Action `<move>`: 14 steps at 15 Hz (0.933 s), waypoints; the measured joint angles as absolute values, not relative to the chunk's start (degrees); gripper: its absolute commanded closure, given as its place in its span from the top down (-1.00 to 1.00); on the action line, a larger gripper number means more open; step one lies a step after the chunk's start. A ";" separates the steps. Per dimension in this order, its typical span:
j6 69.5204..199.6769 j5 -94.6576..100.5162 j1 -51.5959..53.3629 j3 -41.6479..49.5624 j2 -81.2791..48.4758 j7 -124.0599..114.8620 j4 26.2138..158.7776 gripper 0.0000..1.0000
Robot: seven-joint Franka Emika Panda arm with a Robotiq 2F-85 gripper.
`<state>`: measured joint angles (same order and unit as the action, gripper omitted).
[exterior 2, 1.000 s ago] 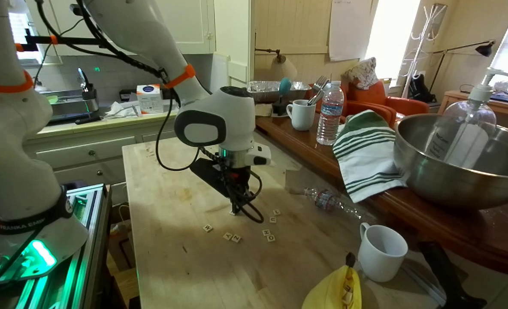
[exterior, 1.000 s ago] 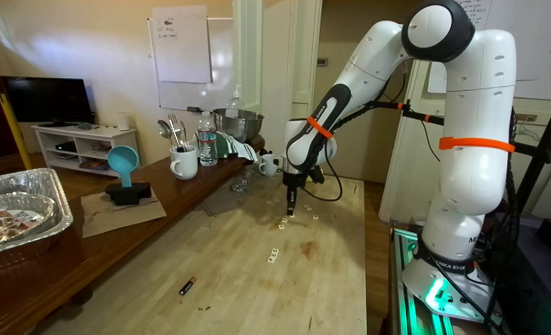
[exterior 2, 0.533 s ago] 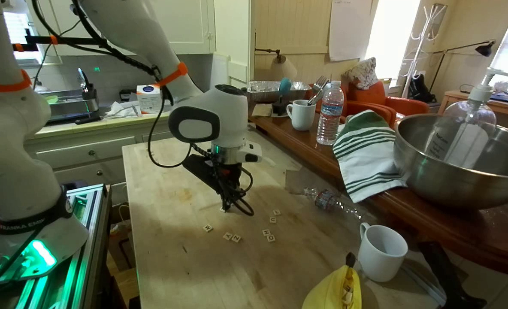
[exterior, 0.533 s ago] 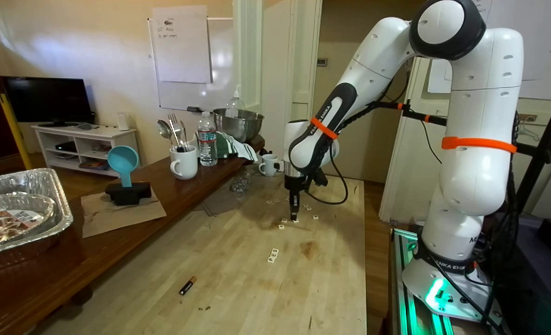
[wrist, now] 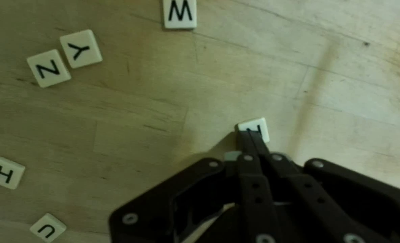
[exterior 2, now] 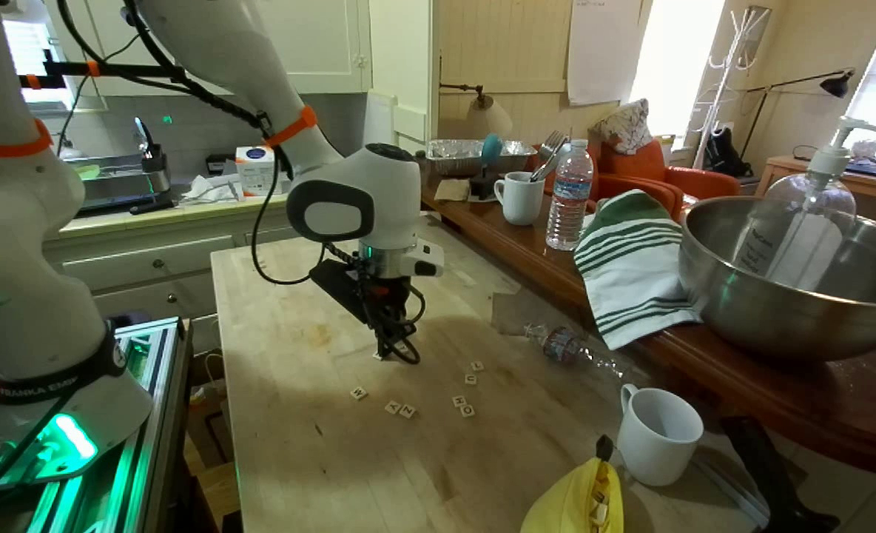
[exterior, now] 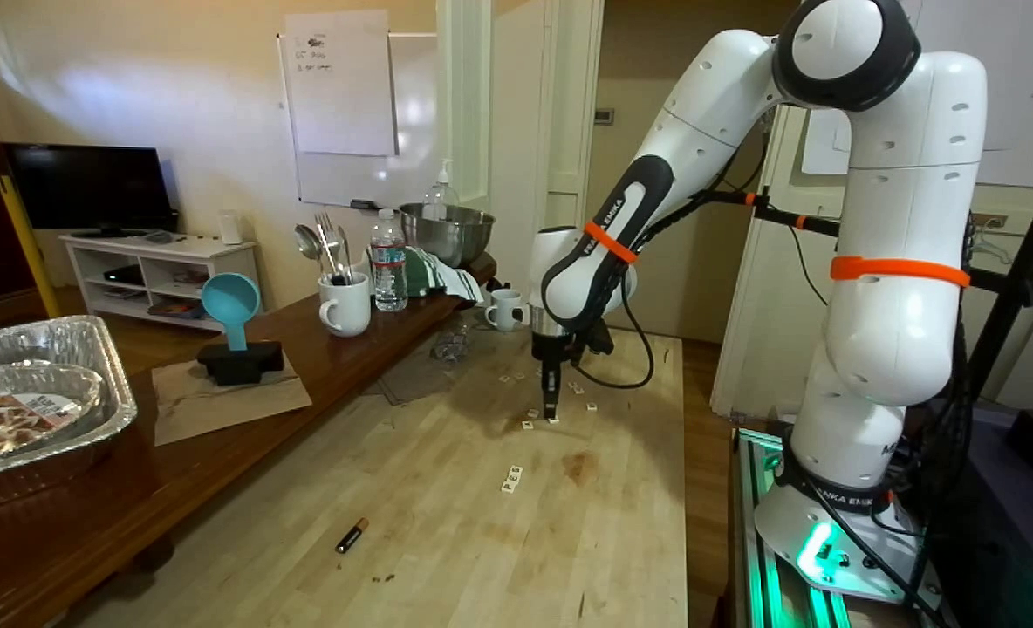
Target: Move three letter blocks to the far left, then move three more to the left.
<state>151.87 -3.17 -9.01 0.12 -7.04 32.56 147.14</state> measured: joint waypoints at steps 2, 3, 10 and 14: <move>151.87 -3.45 -8.56 0.07 -7.04 31.19 147.14 -1.00; 151.87 -3.67 -8.35 0.04 -7.04 30.52 147.14 -1.00; 153.31 -5.11 -7.56 -0.13 -7.29 25.53 147.14 -1.00; 156.01 -5.50 -7.32 -0.13 -7.84 21.96 147.06 -1.00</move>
